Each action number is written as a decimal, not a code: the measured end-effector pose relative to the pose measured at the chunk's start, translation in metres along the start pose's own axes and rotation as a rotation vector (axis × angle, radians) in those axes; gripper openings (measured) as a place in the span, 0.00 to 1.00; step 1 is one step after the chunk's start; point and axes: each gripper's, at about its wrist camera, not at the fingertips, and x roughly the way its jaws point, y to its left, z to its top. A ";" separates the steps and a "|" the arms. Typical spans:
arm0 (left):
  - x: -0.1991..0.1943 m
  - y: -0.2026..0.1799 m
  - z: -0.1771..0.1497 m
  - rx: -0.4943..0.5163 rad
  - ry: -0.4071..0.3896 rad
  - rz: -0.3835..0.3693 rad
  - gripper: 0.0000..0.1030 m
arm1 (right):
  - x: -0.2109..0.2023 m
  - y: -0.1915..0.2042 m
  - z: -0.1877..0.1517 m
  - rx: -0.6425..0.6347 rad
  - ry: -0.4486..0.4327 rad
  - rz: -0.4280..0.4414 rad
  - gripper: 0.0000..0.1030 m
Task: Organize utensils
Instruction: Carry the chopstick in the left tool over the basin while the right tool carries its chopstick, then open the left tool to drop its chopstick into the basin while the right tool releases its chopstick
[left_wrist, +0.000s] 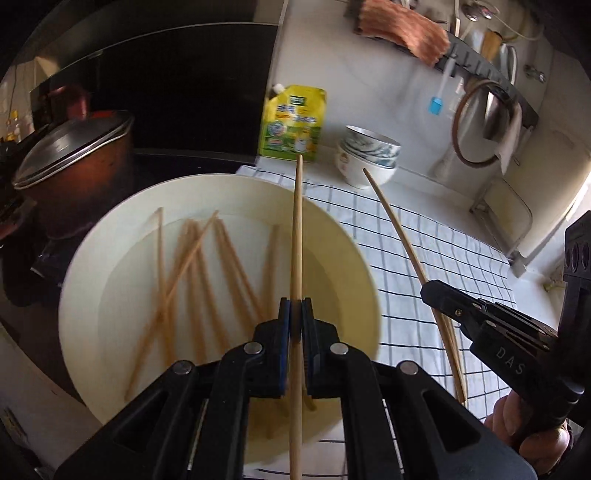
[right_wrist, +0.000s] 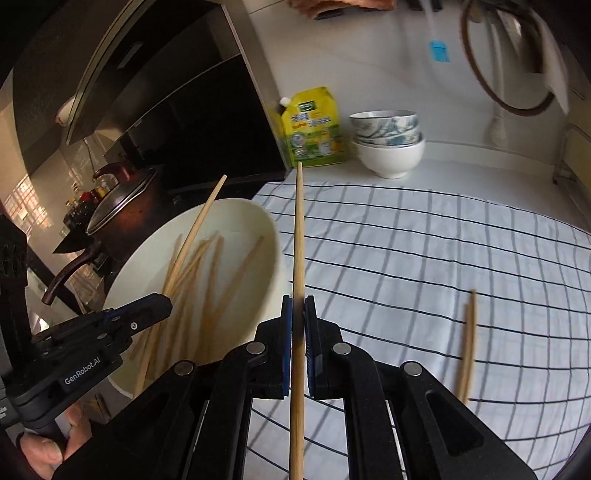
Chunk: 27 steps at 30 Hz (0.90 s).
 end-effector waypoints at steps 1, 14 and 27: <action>0.001 0.011 0.001 -0.017 0.000 0.012 0.07 | 0.009 0.010 0.003 -0.012 0.015 0.013 0.06; 0.027 0.084 0.004 -0.092 0.034 0.069 0.07 | 0.087 0.089 0.015 -0.147 0.155 0.012 0.06; 0.034 0.105 -0.001 -0.123 0.052 0.077 0.08 | 0.100 0.097 0.011 -0.163 0.168 -0.025 0.07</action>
